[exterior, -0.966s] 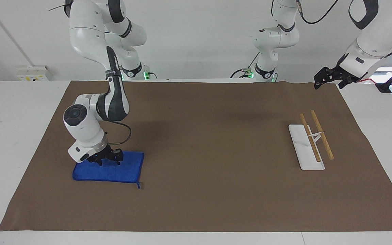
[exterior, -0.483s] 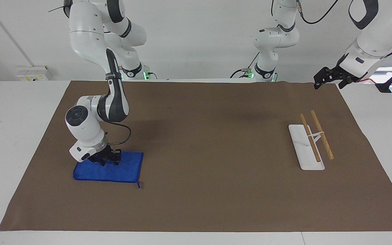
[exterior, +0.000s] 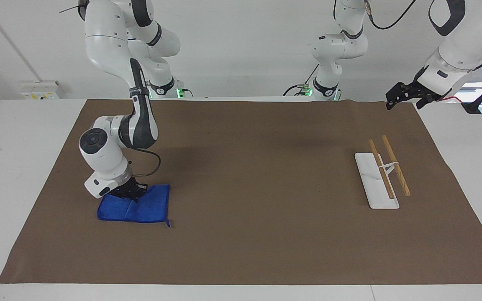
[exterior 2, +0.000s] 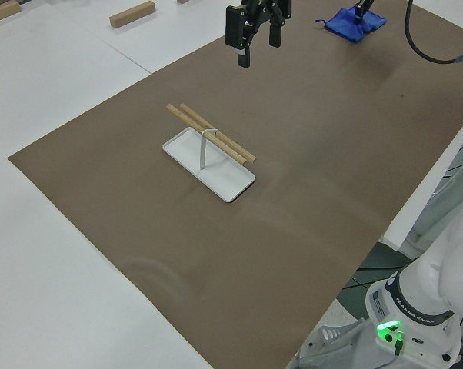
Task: Right arm passes towel to left arm to hang
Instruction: 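Lift the towel with the right gripper while the left gripper approaches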
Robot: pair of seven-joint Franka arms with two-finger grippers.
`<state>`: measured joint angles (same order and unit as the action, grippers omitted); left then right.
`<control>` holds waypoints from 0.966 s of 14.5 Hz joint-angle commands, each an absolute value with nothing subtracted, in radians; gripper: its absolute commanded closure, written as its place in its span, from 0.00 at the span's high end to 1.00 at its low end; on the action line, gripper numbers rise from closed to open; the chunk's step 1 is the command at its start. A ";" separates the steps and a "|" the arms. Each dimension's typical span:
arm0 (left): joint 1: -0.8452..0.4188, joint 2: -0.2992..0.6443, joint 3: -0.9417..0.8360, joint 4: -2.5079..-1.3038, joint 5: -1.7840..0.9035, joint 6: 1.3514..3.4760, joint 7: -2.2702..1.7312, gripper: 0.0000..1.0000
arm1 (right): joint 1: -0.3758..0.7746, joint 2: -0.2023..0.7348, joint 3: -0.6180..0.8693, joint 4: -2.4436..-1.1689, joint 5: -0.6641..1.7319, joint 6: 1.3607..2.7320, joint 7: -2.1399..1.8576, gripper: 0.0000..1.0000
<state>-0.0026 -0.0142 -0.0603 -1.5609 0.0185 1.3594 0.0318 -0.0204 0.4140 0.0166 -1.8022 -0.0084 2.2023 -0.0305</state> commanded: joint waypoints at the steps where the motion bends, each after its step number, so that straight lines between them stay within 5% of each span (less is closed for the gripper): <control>1: -0.015 -0.021 -0.046 -1.566 0.017 1.347 0.046 1.00 | -0.017 0.407 0.028 -1.648 0.114 2.004 -0.045 0.00; 4: -0.015 -0.021 -0.046 -1.566 0.017 1.347 0.046 1.00 | 0.002 0.391 0.028 -1.531 0.389 1.855 0.058 0.00; 8: -0.035 -0.028 -0.054 -1.569 0.015 1.332 0.026 1.00 | 0.070 0.330 0.107 -1.523 0.624 1.861 0.442 0.00; 11: -0.164 -0.064 -0.058 -1.633 0.015 1.353 -0.227 1.00 | 0.176 0.325 0.114 -1.531 0.794 1.975 0.648 0.00; 14: -0.332 -0.098 -0.061 -1.733 0.008 1.604 -0.806 1.00 | 0.293 0.325 0.114 -1.542 0.873 2.101 0.811 0.00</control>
